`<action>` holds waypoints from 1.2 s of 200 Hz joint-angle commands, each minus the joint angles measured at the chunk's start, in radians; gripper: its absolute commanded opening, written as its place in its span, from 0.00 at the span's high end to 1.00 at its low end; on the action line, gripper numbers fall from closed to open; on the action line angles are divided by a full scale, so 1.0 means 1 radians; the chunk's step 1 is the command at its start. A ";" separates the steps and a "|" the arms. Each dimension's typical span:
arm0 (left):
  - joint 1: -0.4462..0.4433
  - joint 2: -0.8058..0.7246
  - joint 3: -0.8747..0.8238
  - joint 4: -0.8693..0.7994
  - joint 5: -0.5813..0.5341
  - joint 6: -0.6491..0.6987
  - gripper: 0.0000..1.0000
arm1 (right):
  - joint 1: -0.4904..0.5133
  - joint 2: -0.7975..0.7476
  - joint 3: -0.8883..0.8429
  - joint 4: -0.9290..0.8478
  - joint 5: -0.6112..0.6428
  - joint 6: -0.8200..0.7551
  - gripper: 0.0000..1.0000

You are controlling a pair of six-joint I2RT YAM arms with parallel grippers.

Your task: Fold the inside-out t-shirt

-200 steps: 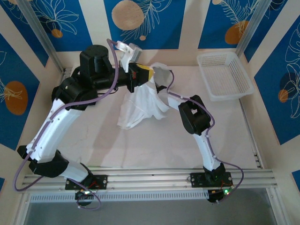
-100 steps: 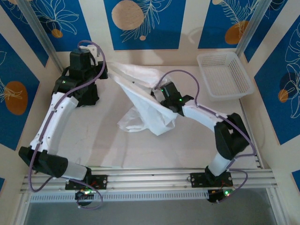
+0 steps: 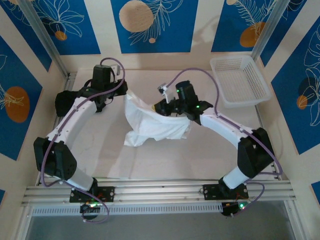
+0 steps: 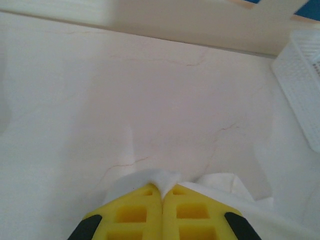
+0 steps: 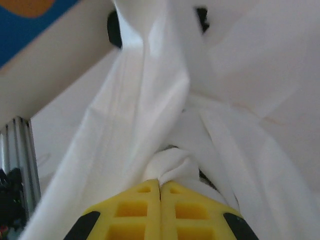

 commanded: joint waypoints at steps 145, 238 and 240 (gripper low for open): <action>0.052 -0.113 -0.641 0.288 -0.088 -0.073 1.00 | -0.165 -0.159 0.045 0.499 -0.176 0.496 1.00; -0.015 -0.414 -0.652 0.280 -0.026 -0.088 0.41 | -0.147 -0.134 -0.003 0.312 -0.211 0.406 1.00; -0.023 -0.422 -0.647 0.277 -0.023 -0.087 0.41 | -0.147 -0.134 -0.003 0.310 -0.210 0.406 1.00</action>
